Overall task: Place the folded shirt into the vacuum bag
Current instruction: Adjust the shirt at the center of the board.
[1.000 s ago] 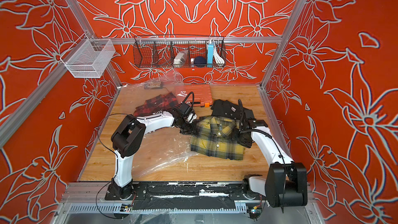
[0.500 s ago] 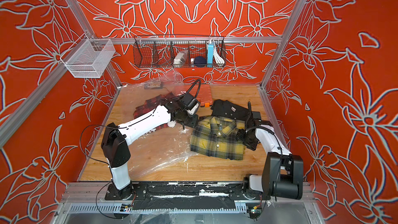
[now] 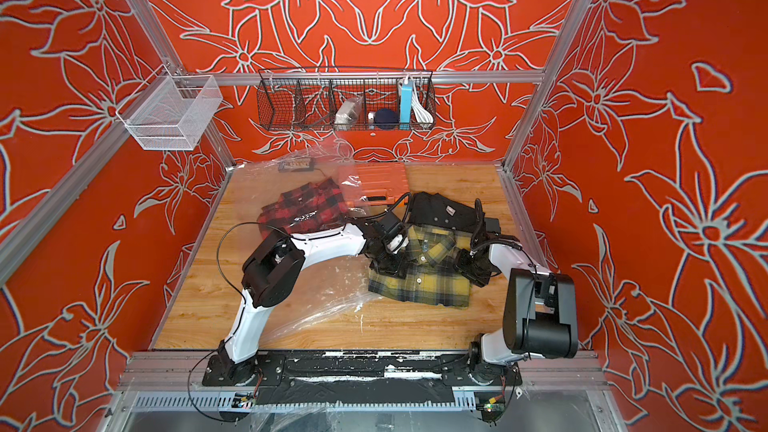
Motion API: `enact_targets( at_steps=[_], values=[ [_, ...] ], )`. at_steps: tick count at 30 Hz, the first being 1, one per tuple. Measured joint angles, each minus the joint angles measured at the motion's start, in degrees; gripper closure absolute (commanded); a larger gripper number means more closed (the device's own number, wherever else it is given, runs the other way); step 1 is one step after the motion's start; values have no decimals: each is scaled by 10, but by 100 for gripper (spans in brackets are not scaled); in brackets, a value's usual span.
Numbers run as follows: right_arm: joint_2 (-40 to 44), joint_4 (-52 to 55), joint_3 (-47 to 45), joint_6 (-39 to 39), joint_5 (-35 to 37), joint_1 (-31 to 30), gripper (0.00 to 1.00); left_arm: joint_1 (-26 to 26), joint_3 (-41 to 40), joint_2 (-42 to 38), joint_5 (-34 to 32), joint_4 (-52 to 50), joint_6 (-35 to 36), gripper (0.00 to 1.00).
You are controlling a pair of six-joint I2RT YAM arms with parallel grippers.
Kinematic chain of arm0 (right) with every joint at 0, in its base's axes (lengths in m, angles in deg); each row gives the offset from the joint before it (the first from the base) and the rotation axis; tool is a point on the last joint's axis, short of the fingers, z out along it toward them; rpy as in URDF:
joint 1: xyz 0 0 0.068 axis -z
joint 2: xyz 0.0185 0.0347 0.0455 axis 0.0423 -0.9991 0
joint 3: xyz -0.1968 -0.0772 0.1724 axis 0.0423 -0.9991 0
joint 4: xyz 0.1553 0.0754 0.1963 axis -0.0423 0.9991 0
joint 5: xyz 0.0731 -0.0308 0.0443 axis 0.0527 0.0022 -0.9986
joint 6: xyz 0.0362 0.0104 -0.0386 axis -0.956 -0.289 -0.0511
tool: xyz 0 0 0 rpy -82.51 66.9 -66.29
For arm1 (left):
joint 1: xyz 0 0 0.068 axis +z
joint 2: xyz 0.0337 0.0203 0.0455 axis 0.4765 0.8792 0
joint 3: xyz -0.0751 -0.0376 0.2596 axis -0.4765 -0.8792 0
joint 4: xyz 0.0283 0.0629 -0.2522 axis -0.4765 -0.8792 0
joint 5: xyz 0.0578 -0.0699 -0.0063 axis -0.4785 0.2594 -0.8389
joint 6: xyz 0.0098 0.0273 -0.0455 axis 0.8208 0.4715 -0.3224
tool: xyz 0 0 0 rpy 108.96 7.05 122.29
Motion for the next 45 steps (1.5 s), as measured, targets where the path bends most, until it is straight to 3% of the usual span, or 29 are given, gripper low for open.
enact_targets(
  at_steps=[3, 6, 14, 15, 17, 19, 26, 32, 36, 41, 45],
  values=[
    [13, -6, -11, -5, -19, -4, 82, 2, -13, -1, 7, 27, -7, 73],
    [52, 12, -9, -10, -21, -16, 91, 4, -22, -1, 17, 48, -15, 73],
    [116, 114, 56, -17, -3, -51, 97, 4, -26, -14, 19, 52, -19, 73],
    [116, 123, 64, -16, -1, -53, 92, 6, -29, -21, 18, 49, -19, 73],
    [116, 142, 79, -14, 6, -56, 62, 9, -37, -41, 17, 46, -19, 73],
    [116, 148, 84, -14, 12, -56, 47, 16, -43, -63, 15, 43, -19, 73],
    [92, 148, 80, -30, -16, -14, 28, 34, -48, -92, 2, 42, -12, 73],
    [62, 180, 199, -35, 51, -7, 20, 32, -82, -83, -2, 45, -11, 73],
    [25, 158, 256, -37, 64, -8, 33, 32, -105, -76, -4, 50, -12, 73],
    [-90, 60, 266, -78, 52, -17, 60, 32, -115, -76, -6, 61, -13, 73],
    [-169, 15, 301, -103, 49, -19, 70, 32, -123, -77, -9, 71, -13, 73]
  ],
)
